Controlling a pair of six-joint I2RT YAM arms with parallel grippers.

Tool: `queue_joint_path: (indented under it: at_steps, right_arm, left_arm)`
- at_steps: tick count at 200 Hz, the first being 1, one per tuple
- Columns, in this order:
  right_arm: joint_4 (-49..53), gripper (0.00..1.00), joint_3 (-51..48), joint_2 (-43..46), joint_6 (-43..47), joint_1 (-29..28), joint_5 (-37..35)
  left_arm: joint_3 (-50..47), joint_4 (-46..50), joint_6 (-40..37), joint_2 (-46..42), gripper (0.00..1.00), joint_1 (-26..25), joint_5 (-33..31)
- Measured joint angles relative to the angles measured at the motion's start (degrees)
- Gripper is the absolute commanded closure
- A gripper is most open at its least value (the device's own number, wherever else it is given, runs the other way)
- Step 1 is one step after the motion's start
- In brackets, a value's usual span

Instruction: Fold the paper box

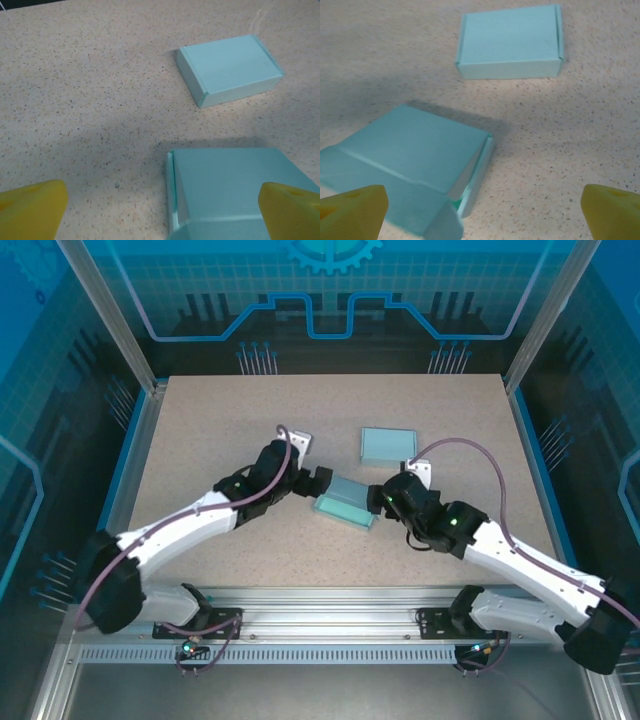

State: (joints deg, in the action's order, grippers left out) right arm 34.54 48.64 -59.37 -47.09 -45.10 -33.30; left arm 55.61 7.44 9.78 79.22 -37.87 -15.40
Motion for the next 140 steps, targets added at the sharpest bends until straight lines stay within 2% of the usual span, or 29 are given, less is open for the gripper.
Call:
queue_joint_path:
  at_steps: [35,76,100,140]
  right_arm:
    - [-3.0,0.01,-0.1,-7.6,0.9,5.5,6.8]
    - [-7.0,0.07,-2.4,-14.3,0.9,6.7,11.9]
    - [-10.7,0.1,-5.7,-16.1,0.6,6.9,14.3]
    - [-18.9,0.13,-10.5,-19.8,-0.8,7.0,17.1]
  left_arm:
    - [6.3,0.4,-1.8,9.8,0.07,1.4,3.0]
    - [7.1,0.9,-2.3,17.4,0.19,1.4,5.9]
    - [6.1,0.9,-2.1,19.5,0.26,1.4,6.8]
    - [0.8,-1.4,0.4,20.3,0.32,1.5,8.0]
